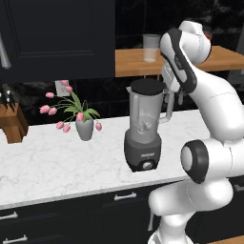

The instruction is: Close the lid blender by securely placing the lid on top.

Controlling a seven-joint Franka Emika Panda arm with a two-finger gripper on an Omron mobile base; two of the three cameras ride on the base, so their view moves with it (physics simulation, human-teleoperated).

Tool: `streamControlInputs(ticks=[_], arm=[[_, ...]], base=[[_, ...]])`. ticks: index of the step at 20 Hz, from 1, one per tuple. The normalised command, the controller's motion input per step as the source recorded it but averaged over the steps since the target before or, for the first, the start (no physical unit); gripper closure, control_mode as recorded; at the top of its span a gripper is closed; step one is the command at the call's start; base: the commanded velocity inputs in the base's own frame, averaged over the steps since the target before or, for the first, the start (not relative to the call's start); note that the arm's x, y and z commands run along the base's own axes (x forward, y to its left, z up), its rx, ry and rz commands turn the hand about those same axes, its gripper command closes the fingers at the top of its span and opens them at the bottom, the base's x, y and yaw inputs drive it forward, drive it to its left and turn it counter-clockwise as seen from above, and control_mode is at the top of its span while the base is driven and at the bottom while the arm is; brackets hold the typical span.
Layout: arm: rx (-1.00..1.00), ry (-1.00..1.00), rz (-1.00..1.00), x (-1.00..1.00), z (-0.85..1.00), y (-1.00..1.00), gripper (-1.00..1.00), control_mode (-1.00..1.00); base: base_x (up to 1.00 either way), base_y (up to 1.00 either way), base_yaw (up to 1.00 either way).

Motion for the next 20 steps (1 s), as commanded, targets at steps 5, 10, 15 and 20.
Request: streamControlInputs(ticks=[5,10,15,20], arm=[[0.00,0.00,0.00,-0.24,-0.03,0.00,1.00,-1.00],[0.00,0.00,0.00,0.00,0.00,0.00,1.00,-1.00],[0.00,0.00,0.00,0.00,0.00,0.00,-1.00,-1.00],[0.00,0.00,0.00,0.00,0.02,0.00,-1.00,-1.00]], base=[[0.00,0.00,0.00],[0.00,0.00,0.00],[0.00,0.00,0.00],[0.00,0.00,0.00]])
